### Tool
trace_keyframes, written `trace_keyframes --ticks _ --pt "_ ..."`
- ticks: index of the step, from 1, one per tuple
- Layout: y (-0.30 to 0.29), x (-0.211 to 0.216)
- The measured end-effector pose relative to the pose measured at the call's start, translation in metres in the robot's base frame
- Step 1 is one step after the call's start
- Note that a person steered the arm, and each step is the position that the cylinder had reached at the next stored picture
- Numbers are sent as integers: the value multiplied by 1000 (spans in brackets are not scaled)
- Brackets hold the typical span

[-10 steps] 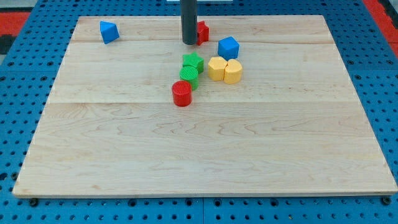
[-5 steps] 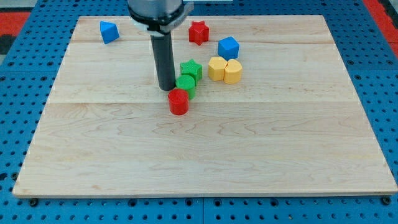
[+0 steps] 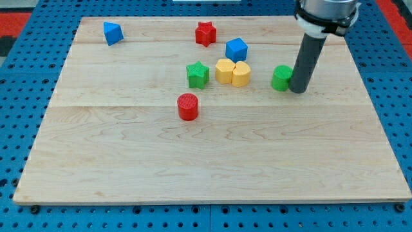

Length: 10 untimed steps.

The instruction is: Separate the green circle from the green star

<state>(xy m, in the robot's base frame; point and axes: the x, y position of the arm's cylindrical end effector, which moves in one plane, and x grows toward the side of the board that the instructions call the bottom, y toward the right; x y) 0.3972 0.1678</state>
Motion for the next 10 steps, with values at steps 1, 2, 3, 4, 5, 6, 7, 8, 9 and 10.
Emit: trace_keyframes --ticks 1,2,3,4,5,6,7,8,9,10 --pt "-23 -13" --pt "-17 23" --pt "-25 -18" --pt "-24 -37" --pt "-41 -12" --pt "-57 -25" --pt "-46 -66" --pt "-36 -93" --pt "-66 -87" --pt "-57 -113"
